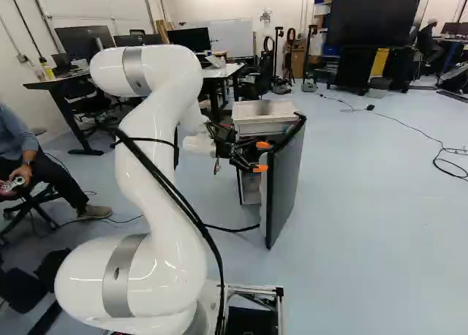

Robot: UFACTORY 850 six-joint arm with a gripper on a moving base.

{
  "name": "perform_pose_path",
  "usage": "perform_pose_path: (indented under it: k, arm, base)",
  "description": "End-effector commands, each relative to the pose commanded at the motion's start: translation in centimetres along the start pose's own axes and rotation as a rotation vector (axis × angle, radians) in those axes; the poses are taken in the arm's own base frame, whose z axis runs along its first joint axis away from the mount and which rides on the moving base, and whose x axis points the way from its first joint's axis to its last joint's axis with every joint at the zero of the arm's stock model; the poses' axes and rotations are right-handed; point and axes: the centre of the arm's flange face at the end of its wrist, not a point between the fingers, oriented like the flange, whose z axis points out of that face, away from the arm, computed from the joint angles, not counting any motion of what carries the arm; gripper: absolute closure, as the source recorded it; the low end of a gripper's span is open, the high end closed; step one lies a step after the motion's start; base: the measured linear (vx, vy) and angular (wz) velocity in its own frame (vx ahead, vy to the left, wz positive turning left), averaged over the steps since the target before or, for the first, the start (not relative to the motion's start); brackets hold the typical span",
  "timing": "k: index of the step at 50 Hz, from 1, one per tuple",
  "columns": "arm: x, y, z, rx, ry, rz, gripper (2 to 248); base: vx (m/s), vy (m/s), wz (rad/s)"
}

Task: Open the fridge door

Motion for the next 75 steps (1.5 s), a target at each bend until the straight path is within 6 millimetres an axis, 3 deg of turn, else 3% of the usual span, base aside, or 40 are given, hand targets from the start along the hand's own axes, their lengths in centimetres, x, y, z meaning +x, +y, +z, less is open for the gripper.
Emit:
perform_pose_path:
  k: [48,75]
  arm:
    - [1.3,-4.3,10.7,-0.227,0.009,0.128,3]
    - [2.2,-5.8,17.0,-0.351,0.018,0.203,3]
  base:
    - [0.000,0.000,0.000]
    - [0.000,0.000,0.000]
